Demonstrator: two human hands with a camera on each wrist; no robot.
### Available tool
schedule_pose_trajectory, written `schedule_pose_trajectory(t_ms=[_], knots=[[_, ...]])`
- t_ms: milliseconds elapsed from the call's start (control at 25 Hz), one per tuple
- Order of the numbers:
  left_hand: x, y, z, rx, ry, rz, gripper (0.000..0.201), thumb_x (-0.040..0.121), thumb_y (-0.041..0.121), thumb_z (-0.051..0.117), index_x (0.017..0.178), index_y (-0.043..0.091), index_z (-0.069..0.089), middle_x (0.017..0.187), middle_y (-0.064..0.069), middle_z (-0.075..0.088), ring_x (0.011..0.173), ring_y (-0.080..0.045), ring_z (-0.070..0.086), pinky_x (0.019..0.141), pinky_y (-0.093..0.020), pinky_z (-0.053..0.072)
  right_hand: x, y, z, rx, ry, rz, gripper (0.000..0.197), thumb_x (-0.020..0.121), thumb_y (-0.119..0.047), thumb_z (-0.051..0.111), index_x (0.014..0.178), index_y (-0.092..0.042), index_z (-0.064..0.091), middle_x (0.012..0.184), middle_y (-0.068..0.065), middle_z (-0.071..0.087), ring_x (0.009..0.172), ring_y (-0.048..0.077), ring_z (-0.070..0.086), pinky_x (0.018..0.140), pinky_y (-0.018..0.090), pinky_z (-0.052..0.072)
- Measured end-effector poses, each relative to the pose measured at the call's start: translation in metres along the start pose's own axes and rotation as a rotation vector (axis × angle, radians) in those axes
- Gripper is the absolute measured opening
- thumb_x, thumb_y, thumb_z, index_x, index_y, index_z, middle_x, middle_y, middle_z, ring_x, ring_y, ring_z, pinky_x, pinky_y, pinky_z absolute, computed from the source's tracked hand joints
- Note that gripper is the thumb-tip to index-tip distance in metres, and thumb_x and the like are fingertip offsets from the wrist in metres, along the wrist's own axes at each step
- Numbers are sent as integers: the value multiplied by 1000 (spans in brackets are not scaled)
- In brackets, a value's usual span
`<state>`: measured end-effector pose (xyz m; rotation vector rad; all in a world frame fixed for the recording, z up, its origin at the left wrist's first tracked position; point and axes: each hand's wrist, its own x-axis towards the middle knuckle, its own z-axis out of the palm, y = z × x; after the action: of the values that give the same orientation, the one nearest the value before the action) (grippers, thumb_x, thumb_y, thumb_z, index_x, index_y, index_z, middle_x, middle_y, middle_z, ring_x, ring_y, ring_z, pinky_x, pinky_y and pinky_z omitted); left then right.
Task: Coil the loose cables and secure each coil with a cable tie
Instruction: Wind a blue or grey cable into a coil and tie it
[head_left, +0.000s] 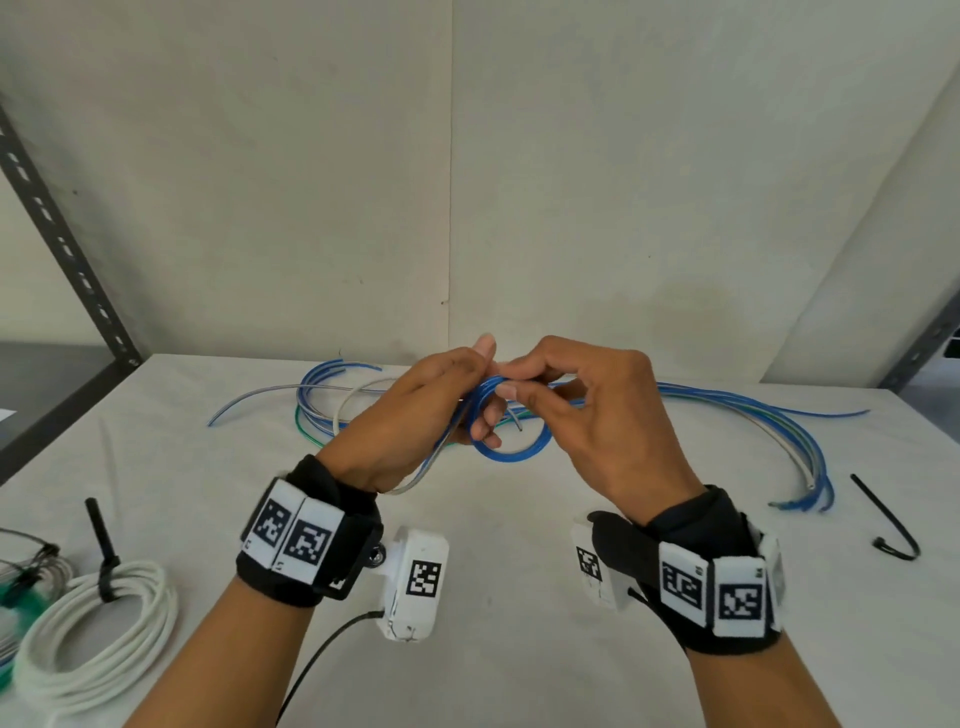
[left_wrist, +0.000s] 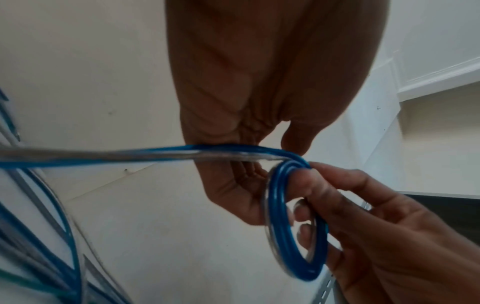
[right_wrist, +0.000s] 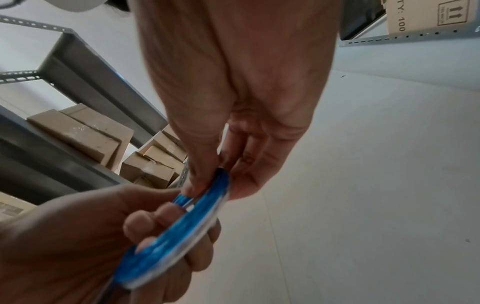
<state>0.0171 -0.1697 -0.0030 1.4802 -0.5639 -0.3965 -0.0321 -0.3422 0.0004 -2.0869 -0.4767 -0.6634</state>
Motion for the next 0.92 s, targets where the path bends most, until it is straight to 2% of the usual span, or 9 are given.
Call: schedule_pose_trajectory(t_ms=[160,280,400,480,600,680,760,800,920], knots=[[-2,4,-1,116,35,-3,47,106,42,33,85,8,57,71,-4,56,68,-16,52,77,-32,54,-1,4,11,9,143,-12,8,91,-11,72,96,-14,78,86,-7,75,80,12,69,72,38,57],[-1,4,3,53,19,31,44,108,40,32,72,16,44,63,6,41,63,-14,38,76,-28,51,0,5,16,79,220,17,10,91,-11,72,99,-15,77,92,-7,75,88,13,71,75,36,59],[0,7,6,-111,86,74,44,108,36,33,67,22,40,62,9,28,56,-9,27,73,-29,51,-1,0,33,272,324,114,14,94,-25,69,107,-19,73,93,-5,74,86,16,72,75,40,60],[1,11,1,-198,173,120,41,109,37,33,70,21,36,64,7,24,57,-10,21,70,-28,43,-1,-6,48,523,352,238,31,90,-39,71,111,-17,66,96,3,74,88,19,72,77,38,60],[1,17,-12,-374,305,158,40,109,37,32,73,19,34,64,6,22,57,-12,18,62,-22,39,-2,-2,55,595,196,376,56,75,-40,85,120,-20,58,107,2,72,102,14,71,84,31,59],[0,20,-17,-484,357,200,41,109,37,32,72,19,34,63,5,22,54,-10,20,59,-20,44,-6,4,59,460,-51,418,65,72,-31,88,127,-23,54,108,-2,73,102,7,70,87,26,57],[1,20,-17,-548,363,227,41,109,36,32,71,19,34,62,5,22,52,-9,21,58,-20,47,-11,8,69,445,-266,417,53,81,-18,83,126,-18,56,102,1,76,95,12,73,91,30,57],[2,20,-16,-558,368,230,41,109,36,32,71,19,34,61,5,22,51,-9,22,59,-20,47,-12,9,73,478,-283,404,40,87,-11,77,122,-13,58,95,4,77,88,17,74,88,32,58],[2,20,-26,-576,417,235,42,110,35,32,71,19,34,60,6,23,51,-9,22,60,-19,46,-9,10,70,532,-114,346,7,98,-7,62,104,-5,66,72,2,68,62,14,61,65,22,50]])
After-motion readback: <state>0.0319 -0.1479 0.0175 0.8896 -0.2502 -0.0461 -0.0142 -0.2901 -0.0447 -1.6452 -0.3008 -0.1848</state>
